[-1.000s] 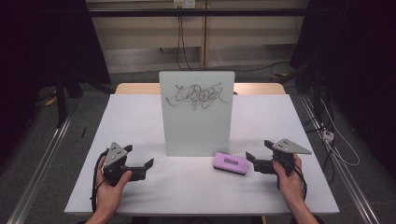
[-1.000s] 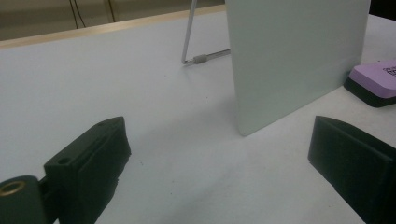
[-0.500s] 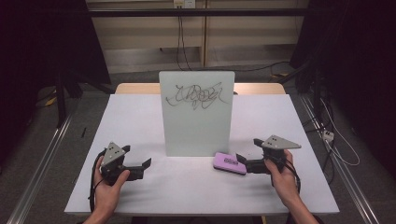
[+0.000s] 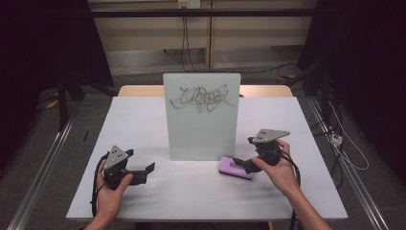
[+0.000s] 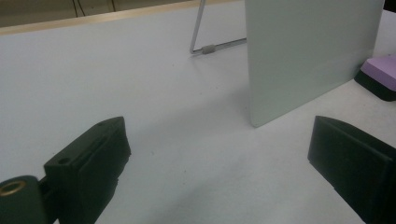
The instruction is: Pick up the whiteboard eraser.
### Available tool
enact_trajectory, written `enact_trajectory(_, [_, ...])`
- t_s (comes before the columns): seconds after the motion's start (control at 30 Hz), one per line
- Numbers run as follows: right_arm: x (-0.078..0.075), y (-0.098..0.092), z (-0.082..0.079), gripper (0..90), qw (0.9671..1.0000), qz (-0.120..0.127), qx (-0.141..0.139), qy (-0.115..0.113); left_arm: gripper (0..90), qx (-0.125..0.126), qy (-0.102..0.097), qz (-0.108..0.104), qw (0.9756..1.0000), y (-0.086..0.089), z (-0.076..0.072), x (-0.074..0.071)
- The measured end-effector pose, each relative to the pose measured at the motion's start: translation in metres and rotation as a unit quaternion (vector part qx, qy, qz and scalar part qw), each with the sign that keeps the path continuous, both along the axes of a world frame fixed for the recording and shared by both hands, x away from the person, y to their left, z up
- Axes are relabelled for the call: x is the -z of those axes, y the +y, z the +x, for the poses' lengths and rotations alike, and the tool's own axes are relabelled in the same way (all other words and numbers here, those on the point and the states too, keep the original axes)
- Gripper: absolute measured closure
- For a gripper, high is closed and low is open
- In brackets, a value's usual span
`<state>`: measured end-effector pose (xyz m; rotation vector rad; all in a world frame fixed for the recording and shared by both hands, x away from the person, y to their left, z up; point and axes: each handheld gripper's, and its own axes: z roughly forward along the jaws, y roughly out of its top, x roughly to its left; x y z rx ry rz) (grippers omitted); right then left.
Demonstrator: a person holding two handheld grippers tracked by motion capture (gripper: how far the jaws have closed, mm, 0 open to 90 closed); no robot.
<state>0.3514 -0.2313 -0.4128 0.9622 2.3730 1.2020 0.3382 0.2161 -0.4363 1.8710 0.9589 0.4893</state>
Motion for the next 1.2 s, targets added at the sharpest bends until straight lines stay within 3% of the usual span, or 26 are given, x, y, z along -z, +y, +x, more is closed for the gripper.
enact_trajectory(0.33, [0.003,0.014,0.005,9.1,0.9984,-0.036,-0.028,0.032,4.9,-0.002,0.008,-0.002,1.0,0.001,0.003,0.002])
enact_trajectory(0.37, [0.005,0.014,0.005,10.7,0.9975,-0.039,-0.039,0.045,4.9,-0.001,0.008,-0.002,1.0,0.001,0.003,0.002])
enact_trajectory(0.43, [0.005,0.015,0.004,12.6,0.9964,-0.046,-0.051,0.049,4.9,-0.001,0.013,-0.007,0.9999,0.002,0.002,0.003])
enact_trajectory(0.5, [0.005,0.016,0.003,15.6,0.996,-0.051,-0.058,0.044,4.9,0.001,0.01,0.006,0.9999,0.001,0.002,0.003])
enact_trajectory(0.57, [0.006,0.017,0.004,14.8,0.9952,-0.058,-0.066,0.044,4.9,0.001,0.012,-0.001,0.9999,0.001,0.002,0.003])
enact_trajectory(0.6, [0.009,0.018,0.004,16.2,0.9929,-0.072,-0.075,0.058,4.9,0.001,0.011,0.002,0.9999,0.001,0.002,0.003])
enact_trajectory(0.67, [0.011,0.019,0.005,17.6,0.9906,-0.075,-0.088,0.073,4.9,0.0,0.011,0.001,0.9999,0.001,0.002,0.003])
enact_trajectory(0.73, [0.011,0.019,0.005,18.9,0.9893,-0.084,-0.094,0.073,4.9,0.0,0.011,0.002,0.9999,0.001,0.003,0.003])
enact_trajectory(0.77, [0.011,0.021,0.005,25.3,0.9858,-0.095,-0.111,0.083,4.9,0.0,0.011,0.002,0.9999,0.001,0.003,0.003])
enact_trajectory(0.83, [0.011,0.024,0.006,25.6,0.9826,-0.113,-0.118,0.088,4.9,-0.001,0.011,0.002,0.9999,0.001,0.003,0.003])
enact_trajectory(0.97, [0.011,0.027,0.008,27.5,0.9801,-0.13,-0.122,0.088,4.9,0.002,0.011,0.003,0.9999,0.0,0.003,0.003])
enact_trajectory(1.0, [0.011,0.028,0.011,28.1,0.9775,-0.142,-0.127,0.091,4.9,0.003,0.012,0.003,0.9999,0.001,0.003,0.003])
enact_trajectory(1.07, [0.011,0.029,0.012,29.7,0.9762,-0.144,-0.131,0.094,4.9,0.001,0.011,0.002,0.9999,0.0,0.003,0.003])
enact_trajectory(1.17, [0.011,0.031,0.015,33.6,0.971,-0.158,-0.143,0.107,4.9,0.001,0.011,0.003,0.9999,0.001,0.003,0.003])
enact_trajectory(1.2, [0.011,0.031,0.015,33.6,0.971,-0.158,-0.143,0.107,4.9,0.001,0.011,0.002,0.9999,0.001,0.003,0.003])
